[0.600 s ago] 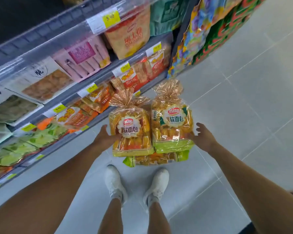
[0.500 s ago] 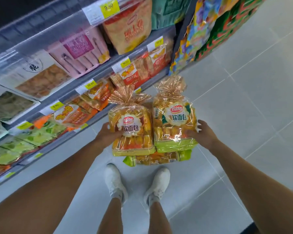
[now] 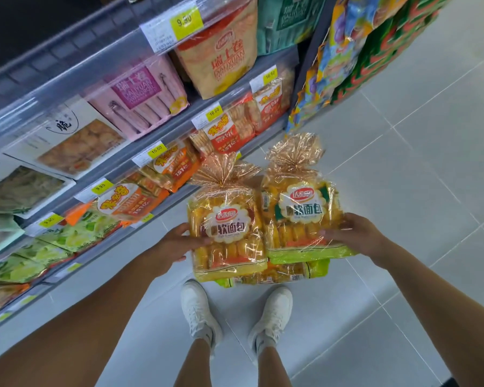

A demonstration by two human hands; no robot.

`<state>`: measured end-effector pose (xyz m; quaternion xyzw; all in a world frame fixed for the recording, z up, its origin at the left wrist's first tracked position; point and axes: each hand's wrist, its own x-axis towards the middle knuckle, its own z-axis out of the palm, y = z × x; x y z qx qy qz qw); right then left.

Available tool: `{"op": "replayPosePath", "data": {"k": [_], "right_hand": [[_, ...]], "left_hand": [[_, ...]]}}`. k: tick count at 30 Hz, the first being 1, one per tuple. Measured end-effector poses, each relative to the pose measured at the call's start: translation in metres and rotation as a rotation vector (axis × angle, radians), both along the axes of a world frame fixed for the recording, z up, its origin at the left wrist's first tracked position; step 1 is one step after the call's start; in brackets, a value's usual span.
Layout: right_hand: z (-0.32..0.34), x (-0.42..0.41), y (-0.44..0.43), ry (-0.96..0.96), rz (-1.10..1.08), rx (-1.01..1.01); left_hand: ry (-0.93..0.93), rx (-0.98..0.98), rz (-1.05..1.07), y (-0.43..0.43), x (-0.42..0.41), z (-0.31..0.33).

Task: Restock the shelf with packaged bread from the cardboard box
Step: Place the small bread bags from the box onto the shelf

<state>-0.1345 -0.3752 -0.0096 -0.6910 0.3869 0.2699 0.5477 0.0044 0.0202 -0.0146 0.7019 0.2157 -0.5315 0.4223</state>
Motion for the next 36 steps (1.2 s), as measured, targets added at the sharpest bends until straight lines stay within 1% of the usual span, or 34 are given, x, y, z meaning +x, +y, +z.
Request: {"op": "replayPosePath", "data": {"k": [5,9,15,19,23,28,32,36], "right_hand": [[0.007,-0.005,-0.002,-0.031,0.006,0.054],[0.012,-0.008,-0.001,-0.047,-0.015,0.045],[0.021,-0.013,0.002,-0.129,-0.046,0.018],[0.028,-0.017,0.002,-0.169,-0.029,0.012],[0.036,-0.018,-0.001,-0.184,0.009,-0.048],[0.057,-0.008,-0.005,-0.251,0.041,-0.107],[0.077,0.012,-0.006,-0.31,0.061,-0.19],[0.109,0.042,0.002,-0.387,0.074,-0.236]], "left_hand": [[-0.026,-0.074,0.033,0.003,-0.005,0.006],[-0.046,-0.15,0.038,0.001,-0.007,0.017],[-0.082,-0.189,0.001,0.006,-0.006,0.026],[-0.118,-0.203,-0.003,0.007,-0.005,0.032],[-0.154,-0.212,0.021,0.007,-0.001,0.043],[-0.201,-0.238,0.057,0.014,0.009,0.065],[-0.276,-0.246,0.075,0.025,0.02,0.084],[-0.363,-0.27,0.12,0.034,0.034,0.117]]}}
